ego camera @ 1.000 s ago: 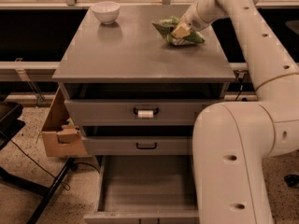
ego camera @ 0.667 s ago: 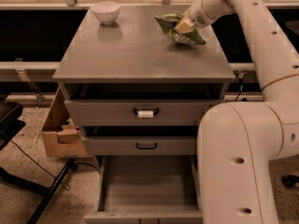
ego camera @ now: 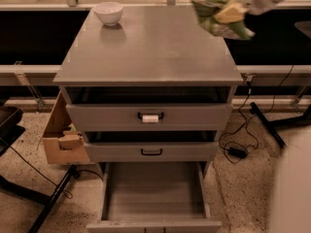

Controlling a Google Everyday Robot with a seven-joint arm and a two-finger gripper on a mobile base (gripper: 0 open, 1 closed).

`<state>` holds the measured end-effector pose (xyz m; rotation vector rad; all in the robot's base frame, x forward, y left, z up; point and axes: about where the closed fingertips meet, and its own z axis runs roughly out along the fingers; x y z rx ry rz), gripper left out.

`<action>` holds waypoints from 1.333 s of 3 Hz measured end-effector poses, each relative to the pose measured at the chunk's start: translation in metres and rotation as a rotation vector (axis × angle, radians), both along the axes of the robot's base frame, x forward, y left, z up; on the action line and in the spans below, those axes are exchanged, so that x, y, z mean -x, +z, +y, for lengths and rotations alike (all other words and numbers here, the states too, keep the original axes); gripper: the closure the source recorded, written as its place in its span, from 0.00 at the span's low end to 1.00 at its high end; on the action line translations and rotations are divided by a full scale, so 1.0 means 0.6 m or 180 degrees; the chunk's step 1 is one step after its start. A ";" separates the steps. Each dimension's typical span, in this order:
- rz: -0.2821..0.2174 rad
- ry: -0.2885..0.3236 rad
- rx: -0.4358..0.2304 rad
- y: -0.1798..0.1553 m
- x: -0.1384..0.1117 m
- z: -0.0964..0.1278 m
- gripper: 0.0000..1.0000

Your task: Place green jalapeno chip bag into bottom drawer

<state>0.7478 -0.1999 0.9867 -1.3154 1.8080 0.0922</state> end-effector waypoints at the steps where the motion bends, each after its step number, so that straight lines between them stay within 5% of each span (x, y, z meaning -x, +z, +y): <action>1: 0.0074 -0.0129 -0.0039 0.037 0.130 -0.077 1.00; 2: 0.0254 -0.0190 -0.0084 0.010 0.246 -0.128 1.00; 4: 0.0590 -0.0299 -0.0405 -0.171 0.405 -0.185 1.00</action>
Offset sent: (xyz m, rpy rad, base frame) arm -0.2542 -0.1140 -0.0568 0.0374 0.2258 -0.0859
